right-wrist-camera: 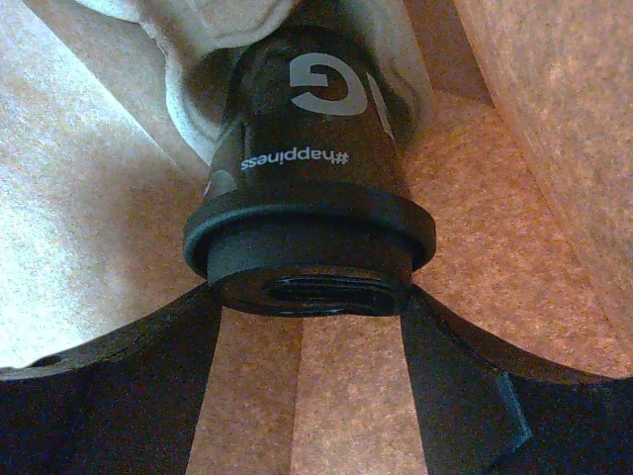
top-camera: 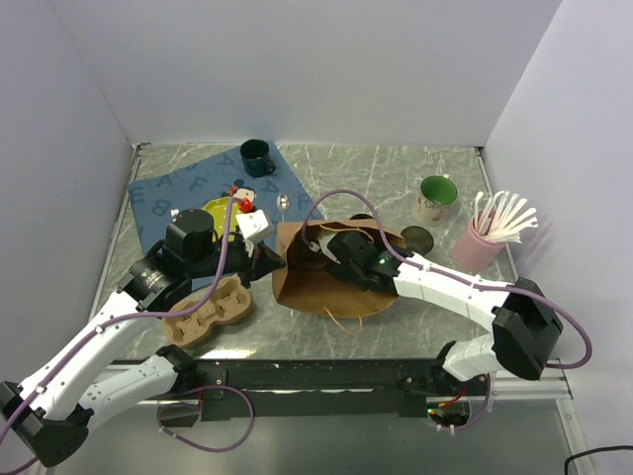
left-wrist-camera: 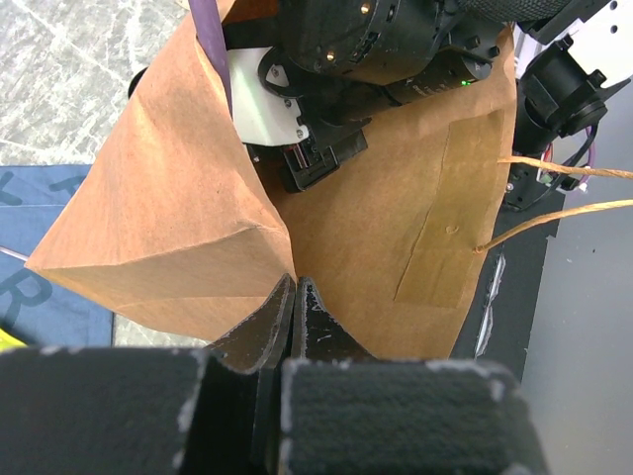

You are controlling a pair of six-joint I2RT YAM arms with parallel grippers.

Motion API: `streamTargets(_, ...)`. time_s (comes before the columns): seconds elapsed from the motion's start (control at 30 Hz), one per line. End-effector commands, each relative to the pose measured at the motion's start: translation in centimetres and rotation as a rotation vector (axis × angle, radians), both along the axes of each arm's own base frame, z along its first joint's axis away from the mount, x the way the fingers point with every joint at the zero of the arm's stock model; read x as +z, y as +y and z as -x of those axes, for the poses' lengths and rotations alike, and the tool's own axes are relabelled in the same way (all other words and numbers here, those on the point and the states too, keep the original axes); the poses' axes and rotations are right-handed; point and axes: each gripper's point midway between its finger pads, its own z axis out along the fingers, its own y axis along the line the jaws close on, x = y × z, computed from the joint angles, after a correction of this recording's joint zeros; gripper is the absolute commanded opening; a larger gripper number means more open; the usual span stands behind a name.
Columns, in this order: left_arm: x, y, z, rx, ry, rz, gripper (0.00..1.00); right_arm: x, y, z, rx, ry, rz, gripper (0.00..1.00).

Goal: Pack the takeout coffee

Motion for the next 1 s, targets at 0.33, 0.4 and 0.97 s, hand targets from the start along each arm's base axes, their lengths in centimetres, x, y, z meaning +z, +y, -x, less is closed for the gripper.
streamTargets(0.33, 1.5, -0.4, 1.8, -0.081, -0.008, 0.055, 0.01, -1.9, -1.4, -0.2, -0.104, 0.076, 0.028, 0.47)
streamTargets(0.4, 1.5, -0.4, 1.8, -0.078, -0.010, 0.055, 0.01, -1.7, -1.1, -0.5, -0.106, 0.070, 0.022, 0.48)
streamTargets(0.97, 1.9, -0.5, 1.3, -0.059, -0.015, 0.059, 0.01, 1.3, -0.8, -1.4, -0.101, 0.016, -0.019, 0.78)
